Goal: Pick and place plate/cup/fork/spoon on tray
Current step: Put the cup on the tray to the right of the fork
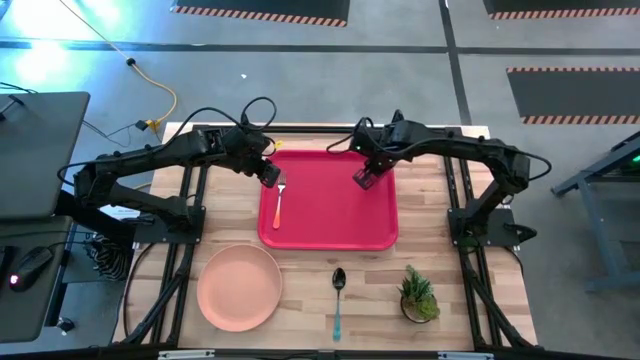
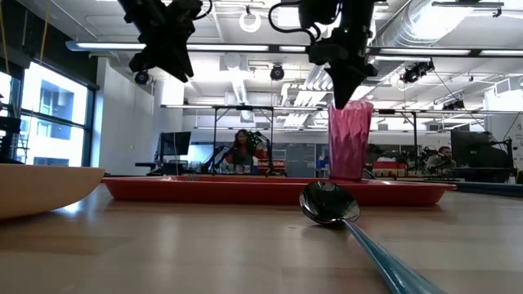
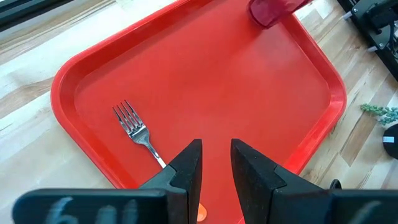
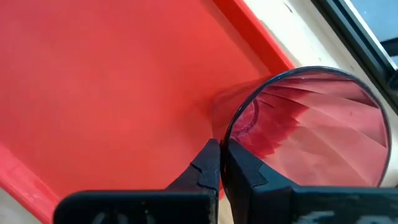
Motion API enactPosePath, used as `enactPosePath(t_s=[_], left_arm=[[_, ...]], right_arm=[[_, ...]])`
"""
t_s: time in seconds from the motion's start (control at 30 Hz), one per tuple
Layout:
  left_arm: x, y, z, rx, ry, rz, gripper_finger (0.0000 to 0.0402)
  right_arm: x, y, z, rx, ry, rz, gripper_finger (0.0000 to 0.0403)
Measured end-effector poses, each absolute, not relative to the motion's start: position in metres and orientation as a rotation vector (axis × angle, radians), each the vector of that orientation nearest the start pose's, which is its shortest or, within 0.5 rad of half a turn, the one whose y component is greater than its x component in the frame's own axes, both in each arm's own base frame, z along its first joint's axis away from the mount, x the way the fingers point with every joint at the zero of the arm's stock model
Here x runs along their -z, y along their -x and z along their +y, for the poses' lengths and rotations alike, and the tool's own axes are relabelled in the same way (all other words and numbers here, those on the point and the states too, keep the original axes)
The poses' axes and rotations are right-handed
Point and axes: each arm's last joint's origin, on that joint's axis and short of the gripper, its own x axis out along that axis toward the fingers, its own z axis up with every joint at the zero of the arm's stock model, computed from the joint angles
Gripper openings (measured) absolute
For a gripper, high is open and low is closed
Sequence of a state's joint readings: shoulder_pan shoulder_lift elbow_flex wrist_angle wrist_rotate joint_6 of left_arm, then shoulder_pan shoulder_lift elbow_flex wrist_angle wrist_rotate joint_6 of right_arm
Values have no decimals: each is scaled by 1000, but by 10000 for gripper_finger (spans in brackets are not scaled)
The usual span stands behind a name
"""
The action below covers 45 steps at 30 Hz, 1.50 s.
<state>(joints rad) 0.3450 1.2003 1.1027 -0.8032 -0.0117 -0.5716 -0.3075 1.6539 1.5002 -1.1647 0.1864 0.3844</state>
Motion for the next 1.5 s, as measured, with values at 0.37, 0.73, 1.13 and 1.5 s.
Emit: enactPosePath(t_s=[0.37, 0.73, 1.13, 1.5], left_arm=[[-310, -220, 80, -582, 677, 778, 76], [-310, -220, 80, -582, 677, 778, 76], [-310, -220, 80, -582, 678, 778, 76], [-310, -220, 80, -581, 674, 780, 76]], right_arm=[[-287, -300, -103, 590, -328, 1277, 0], [-287, -300, -103, 532, -328, 1288, 0], [-287, -300, -104, 532, -327, 1287, 23], [-291, -301, -104, 533, -324, 1269, 74]])
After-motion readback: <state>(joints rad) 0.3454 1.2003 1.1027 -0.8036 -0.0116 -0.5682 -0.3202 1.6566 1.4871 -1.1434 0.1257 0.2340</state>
